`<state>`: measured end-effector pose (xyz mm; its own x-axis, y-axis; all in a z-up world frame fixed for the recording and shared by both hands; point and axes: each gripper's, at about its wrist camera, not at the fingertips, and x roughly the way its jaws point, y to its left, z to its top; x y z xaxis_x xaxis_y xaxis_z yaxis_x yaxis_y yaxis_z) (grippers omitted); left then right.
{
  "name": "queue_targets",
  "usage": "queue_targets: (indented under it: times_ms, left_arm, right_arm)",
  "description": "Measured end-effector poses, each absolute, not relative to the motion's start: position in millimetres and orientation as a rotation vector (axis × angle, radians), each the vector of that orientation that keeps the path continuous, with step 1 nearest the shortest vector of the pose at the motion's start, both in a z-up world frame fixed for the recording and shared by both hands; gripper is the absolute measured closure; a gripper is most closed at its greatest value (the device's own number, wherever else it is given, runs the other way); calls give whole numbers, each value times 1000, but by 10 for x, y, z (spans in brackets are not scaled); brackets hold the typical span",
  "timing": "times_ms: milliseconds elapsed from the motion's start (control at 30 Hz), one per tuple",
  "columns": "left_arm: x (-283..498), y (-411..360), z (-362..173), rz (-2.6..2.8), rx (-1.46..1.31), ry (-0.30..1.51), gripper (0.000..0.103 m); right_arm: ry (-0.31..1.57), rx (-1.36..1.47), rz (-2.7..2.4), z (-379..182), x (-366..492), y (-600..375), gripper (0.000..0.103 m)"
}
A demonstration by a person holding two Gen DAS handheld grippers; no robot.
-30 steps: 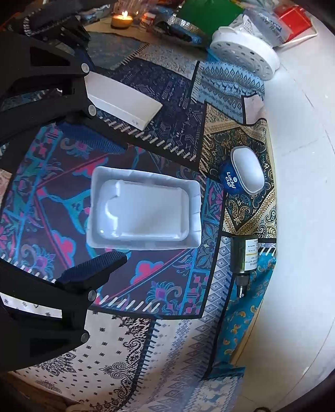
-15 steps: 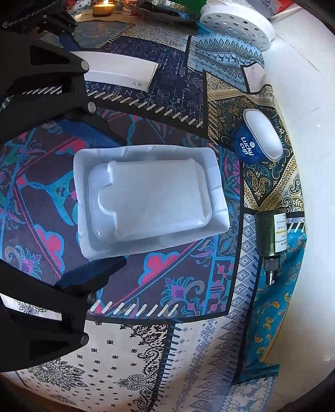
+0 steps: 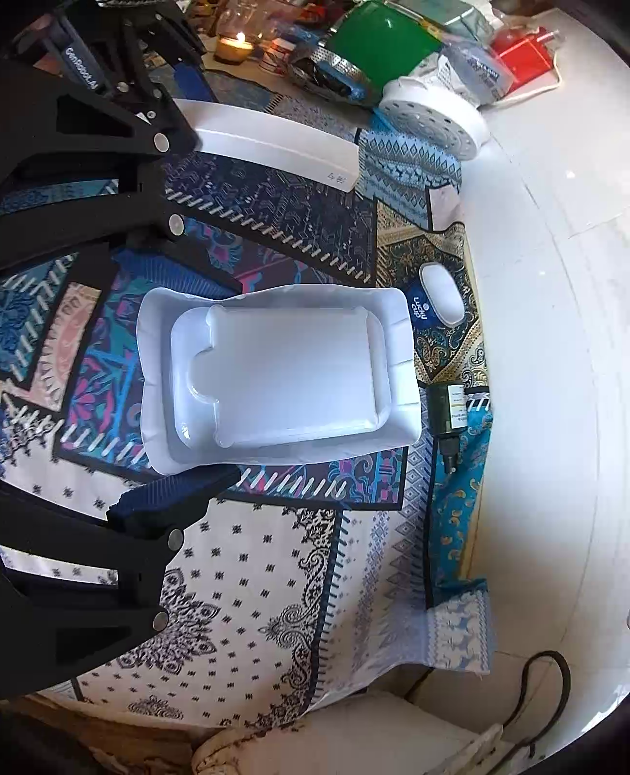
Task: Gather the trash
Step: 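Grasp the long white paper box with the left tool while the right tool grasps the white foam tray, then carry the paper box and foam tray with both tools down over the bin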
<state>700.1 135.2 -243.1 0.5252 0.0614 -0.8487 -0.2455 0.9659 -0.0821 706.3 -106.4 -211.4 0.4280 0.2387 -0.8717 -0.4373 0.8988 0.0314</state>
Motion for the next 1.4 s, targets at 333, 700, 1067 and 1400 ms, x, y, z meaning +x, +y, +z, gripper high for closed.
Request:
queue_targets:
  times_ms: [333, 700, 1067, 1400]
  left_arm:
    - [6331, 820, -1976, 237, -242, 892, 53]
    - [5331, 706, -1949, 154, -215, 886, 53]
    - [3864, 859, -2179, 62, -134, 926, 53]
    - [3185, 732, -2720, 1, -155, 1085, 53]
  right_arm:
    - [956, -243, 514, -1623, 6249, -1436, 38]
    - [909, -163, 471, -1566, 5144, -1508, 38]
    - [939, -108, 378, -1963, 3751, -1238, 38]
    - [1082, -116, 317, -2392, 3000, -1309, 38]
